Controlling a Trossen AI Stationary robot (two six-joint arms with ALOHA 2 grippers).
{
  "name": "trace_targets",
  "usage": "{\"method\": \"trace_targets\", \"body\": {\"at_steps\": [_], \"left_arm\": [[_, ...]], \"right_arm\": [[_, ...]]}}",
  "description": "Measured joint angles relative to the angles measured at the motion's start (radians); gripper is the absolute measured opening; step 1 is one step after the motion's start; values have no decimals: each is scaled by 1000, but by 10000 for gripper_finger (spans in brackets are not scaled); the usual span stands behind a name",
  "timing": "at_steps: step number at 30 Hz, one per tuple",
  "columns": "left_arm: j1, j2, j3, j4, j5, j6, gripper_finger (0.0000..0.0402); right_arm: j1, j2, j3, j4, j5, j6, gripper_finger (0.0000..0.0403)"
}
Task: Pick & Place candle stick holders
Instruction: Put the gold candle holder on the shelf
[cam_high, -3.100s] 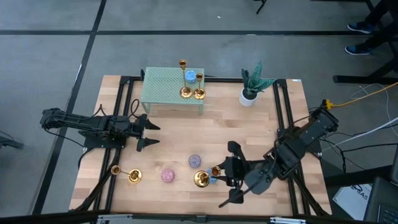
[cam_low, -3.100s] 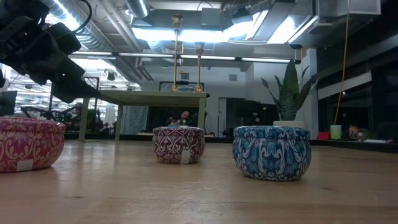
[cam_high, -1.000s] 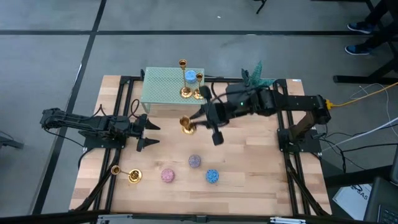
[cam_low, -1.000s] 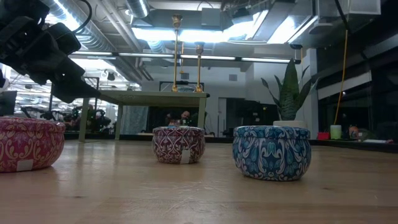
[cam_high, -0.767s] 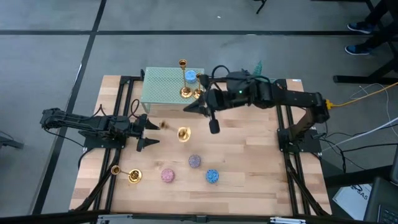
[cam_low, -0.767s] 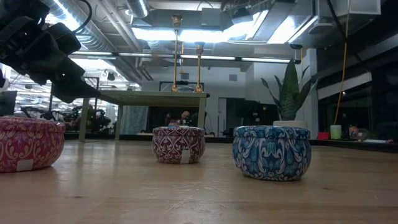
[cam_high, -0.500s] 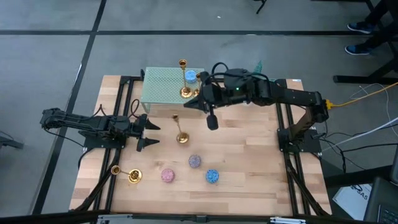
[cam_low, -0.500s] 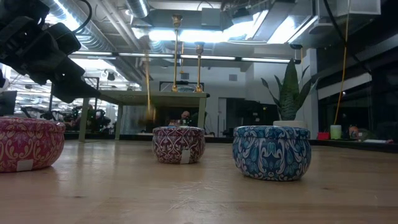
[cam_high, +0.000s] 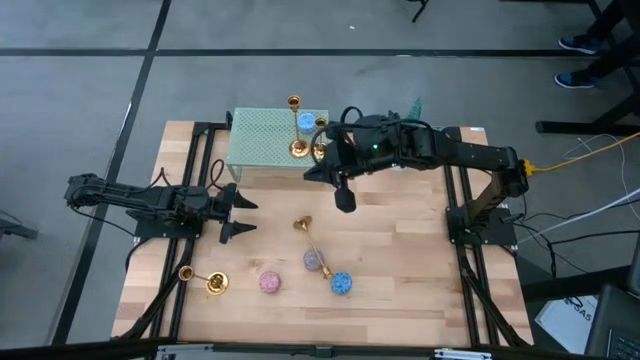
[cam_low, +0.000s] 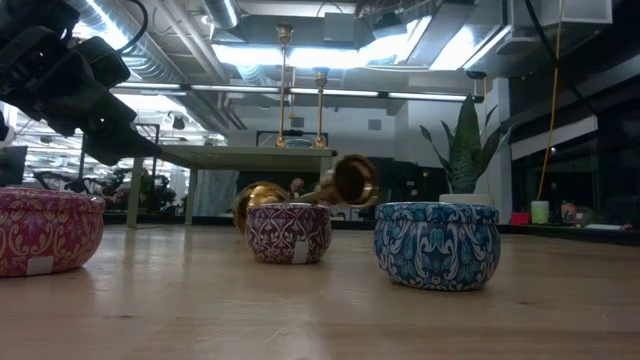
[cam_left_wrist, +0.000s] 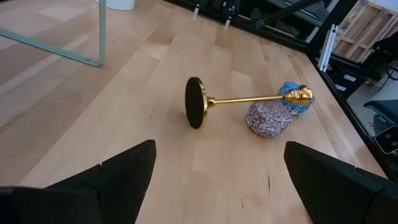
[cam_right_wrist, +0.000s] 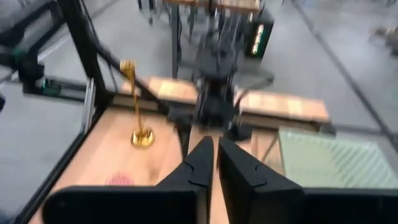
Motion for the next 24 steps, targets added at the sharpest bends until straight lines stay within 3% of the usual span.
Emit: {"method": "trace_targets", "body": {"at_steps": [9,14,21,24], "left_arm": [[0,0,0,0,0,0,352],[0,0,0,0,0,0,354],[0,0,0,0,0,0,354],[0,0,0,0,0,0,353]], "right_arm": [[1,9,0,-259,-11,67,142],[21,47,-1,-410,-50,-67,204],[34,134,-1,-484,-56,-163,233],[34,171,-1,-522,-111,-208,231]]}}
